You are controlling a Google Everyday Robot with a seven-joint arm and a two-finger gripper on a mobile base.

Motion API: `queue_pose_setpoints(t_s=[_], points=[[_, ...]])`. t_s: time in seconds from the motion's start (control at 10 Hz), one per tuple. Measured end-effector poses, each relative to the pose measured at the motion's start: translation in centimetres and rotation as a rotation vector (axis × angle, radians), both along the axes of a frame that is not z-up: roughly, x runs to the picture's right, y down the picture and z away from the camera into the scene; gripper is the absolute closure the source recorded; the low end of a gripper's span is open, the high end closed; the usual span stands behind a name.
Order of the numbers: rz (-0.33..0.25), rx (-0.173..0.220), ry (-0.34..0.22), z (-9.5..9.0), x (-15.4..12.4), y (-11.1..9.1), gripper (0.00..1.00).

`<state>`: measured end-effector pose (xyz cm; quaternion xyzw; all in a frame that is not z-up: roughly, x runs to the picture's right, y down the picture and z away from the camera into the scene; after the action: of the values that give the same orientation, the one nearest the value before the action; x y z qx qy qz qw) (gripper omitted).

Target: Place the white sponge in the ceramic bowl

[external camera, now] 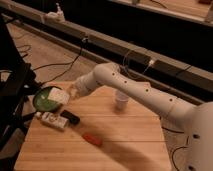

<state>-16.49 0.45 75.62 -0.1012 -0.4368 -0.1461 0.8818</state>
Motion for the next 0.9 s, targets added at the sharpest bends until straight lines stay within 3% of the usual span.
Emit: queue_pose_setpoints(t_s=[0.3, 0.6, 0.9], points=[[-0.016, 0.005, 0.021, 3.1, -1.6, -1.5, 1.0], [-0.076, -0.018, 0.006, 6.3, -6.3, -1.1, 1.0], [-0.095, -0.039, -0.033, 8.9, -10.5, -1.6, 1.0]])
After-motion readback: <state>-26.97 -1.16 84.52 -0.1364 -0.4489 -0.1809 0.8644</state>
